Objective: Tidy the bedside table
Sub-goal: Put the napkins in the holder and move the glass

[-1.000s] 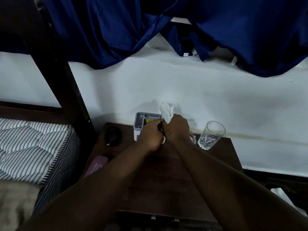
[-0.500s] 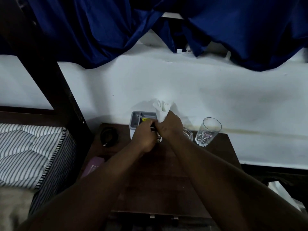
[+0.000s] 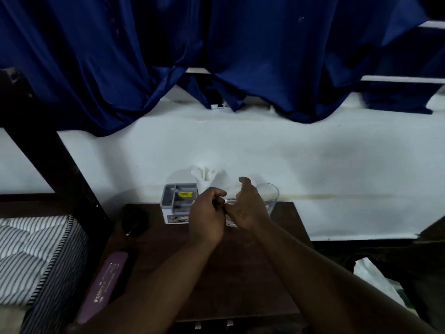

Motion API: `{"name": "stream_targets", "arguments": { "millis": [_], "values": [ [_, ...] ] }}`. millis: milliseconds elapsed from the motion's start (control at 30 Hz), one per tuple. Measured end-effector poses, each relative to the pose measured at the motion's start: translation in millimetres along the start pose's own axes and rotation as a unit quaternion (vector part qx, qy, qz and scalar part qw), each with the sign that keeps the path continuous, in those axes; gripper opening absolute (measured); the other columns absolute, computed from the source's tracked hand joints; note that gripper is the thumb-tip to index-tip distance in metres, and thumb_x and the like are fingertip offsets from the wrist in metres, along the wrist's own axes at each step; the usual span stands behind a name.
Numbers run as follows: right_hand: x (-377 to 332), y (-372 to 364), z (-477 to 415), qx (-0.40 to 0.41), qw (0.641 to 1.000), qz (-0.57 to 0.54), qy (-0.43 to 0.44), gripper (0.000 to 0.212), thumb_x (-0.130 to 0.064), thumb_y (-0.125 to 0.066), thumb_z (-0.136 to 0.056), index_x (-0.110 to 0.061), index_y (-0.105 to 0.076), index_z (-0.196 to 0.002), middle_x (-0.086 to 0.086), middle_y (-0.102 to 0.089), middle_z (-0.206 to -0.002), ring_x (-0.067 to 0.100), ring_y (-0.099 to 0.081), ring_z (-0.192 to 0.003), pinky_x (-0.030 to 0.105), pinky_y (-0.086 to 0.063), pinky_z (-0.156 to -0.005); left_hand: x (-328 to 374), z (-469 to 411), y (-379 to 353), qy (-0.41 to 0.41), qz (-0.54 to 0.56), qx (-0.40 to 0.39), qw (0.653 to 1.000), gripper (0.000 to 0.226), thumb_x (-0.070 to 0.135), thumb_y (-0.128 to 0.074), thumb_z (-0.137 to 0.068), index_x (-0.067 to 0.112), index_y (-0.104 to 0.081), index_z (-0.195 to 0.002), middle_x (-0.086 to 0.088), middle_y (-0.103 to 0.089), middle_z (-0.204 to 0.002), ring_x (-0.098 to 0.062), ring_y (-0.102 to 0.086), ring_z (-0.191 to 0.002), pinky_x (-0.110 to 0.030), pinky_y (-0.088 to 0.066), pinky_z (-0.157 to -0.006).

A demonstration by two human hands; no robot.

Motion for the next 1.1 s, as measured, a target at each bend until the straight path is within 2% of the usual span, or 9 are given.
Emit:
{"name": "stream_targets", "arguments": {
  "millis": [233, 400, 600, 700, 767, 867, 967, 1033, 1100],
  "values": [
    [46, 69, 2, 0.061, 0.998, -0.010, -0.003, 0.073, -0.033, -0.081, -0.079, -0.019, -0.044, -0.140, 0.004, -0.054, -0.128, 0.020, -0.058, -0.117, 0.028, -0.043, -0.088, 35, -1, -57, 0.009, 0.048, -0.050, 0.998, 0.029, 0.000, -0.066, -0.089, 0.023, -0.067, -0.106, 0.004, -0.069, -0.093, -0.012, -0.068, -0.086, -0.024, -0.051, -0.079],
    [93, 80, -2, 0.093, 0.995, -0.026, -0.016, 0.073, -0.030, -0.086, -0.072, -0.023, -0.047, -0.133, 0.002, -0.054, -0.120, 0.024, -0.067, -0.102, 0.040, -0.053, -0.091, 22, -5, -100, 0.039, 0.013, -0.089, 0.995, 0.035, 0.006, -0.074, -0.084, 0.025, -0.064, -0.112, 0.006, -0.069, -0.094, -0.018, -0.070, -0.089, -0.041, -0.058, -0.086],
    [144, 65, -26, 0.079, 0.989, -0.109, -0.056, 0.093, -0.016, -0.094, -0.068, -0.017, -0.042, -0.145, 0.006, -0.053, -0.129, 0.019, -0.060, -0.104, 0.030, -0.050, -0.085, -26, -16, -130, 0.130, 0.027, -0.081, 0.988, 0.075, 0.006, -0.069, -0.078, 0.024, -0.050, -0.148, -0.009, -0.064, -0.139, -0.026, -0.065, -0.122, -0.045, -0.053, -0.106],
    [153, 51, -40, 0.048, 0.988, -0.137, -0.048, 0.091, -0.007, -0.091, -0.070, -0.015, -0.043, -0.147, 0.009, -0.059, -0.130, 0.023, -0.064, -0.111, 0.037, -0.055, -0.094, -38, -22, -143, 0.149, 0.044, -0.105, 0.982, 0.079, -0.005, -0.063, -0.084, 0.024, -0.042, -0.155, -0.004, -0.056, -0.151, -0.021, -0.058, -0.133, -0.043, -0.048, -0.112],
    [156, 41, -45, 0.033, 0.985, -0.163, -0.037, 0.089, -0.002, -0.090, -0.070, -0.014, -0.044, -0.146, 0.006, -0.058, -0.129, 0.027, -0.065, -0.115, 0.043, -0.056, -0.099, -41, -26, -150, 0.147, 0.064, -0.110, 0.981, 0.075, -0.006, -0.061, -0.082, 0.024, -0.050, -0.149, 0.000, -0.062, -0.145, -0.017, -0.063, -0.126, -0.042, -0.051, -0.109],
    [160, 33, -51, 0.039, 0.984, -0.174, -0.023, 0.087, -0.006, -0.090, -0.072, -0.015, -0.045, -0.146, 0.003, -0.059, -0.131, 0.027, -0.066, -0.117, 0.043, -0.055, -0.101, -39, -26, -155, 0.135, 0.074, -0.117, 0.981, 0.060, -0.007, -0.058, -0.081, 0.029, -0.069, -0.127, 0.016, -0.075, -0.112, -0.005, -0.072, -0.105, -0.028, -0.057, -0.093],
    [161, 32, -49, 0.055, 0.977, -0.203, -0.027, 0.080, -0.004, -0.089, -0.073, -0.016, -0.050, -0.141, 0.009, -0.063, -0.134, 0.028, -0.068, -0.115, 0.043, -0.056, -0.100, -31, -24, -151, 0.129, 0.091, -0.111, 0.981, 0.065, -0.015, -0.051, -0.082, 0.023, -0.069, -0.131, 0.023, -0.072, -0.108, -0.001, -0.070, -0.098, -0.016, -0.054, -0.087],
    [159, 36, -47, 0.063, 0.975, -0.211, -0.023, 0.075, -0.001, -0.087, -0.074, -0.014, -0.051, -0.139, 0.009, -0.065, -0.130, 0.023, -0.071, -0.106, 0.028, -0.058, -0.091, -20, -20, -145, 0.111, 0.072, -0.112, 0.985, 0.072, -0.015, -0.049, -0.080, 0.038, -0.072, -0.122, 0.036, -0.070, -0.089, 0.002, -0.067, -0.091, -0.022, -0.056, -0.089],
    [149, 46, -43, 0.068, 0.978, -0.196, -0.002, 0.073, -0.003, -0.086, -0.076, -0.015, -0.051, -0.139, 0.001, -0.064, -0.125, 0.007, -0.069, -0.088, 0.006, -0.050, -0.074, -7, -20, -137, 0.091, 0.065, -0.115, 0.987, 0.073, -0.013, -0.049, -0.078, 0.044, -0.073, -0.118, 0.034, -0.070, -0.091, -0.001, -0.070, -0.096, -0.035, -0.058, -0.097]
  ]
}}
Point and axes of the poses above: each hand's wrist, its own z-axis away from the middle knuckle, its own y-axis out of the back of the hand, x = y × z, the point moved 9 cm from there along -z, towards the middle knuckle
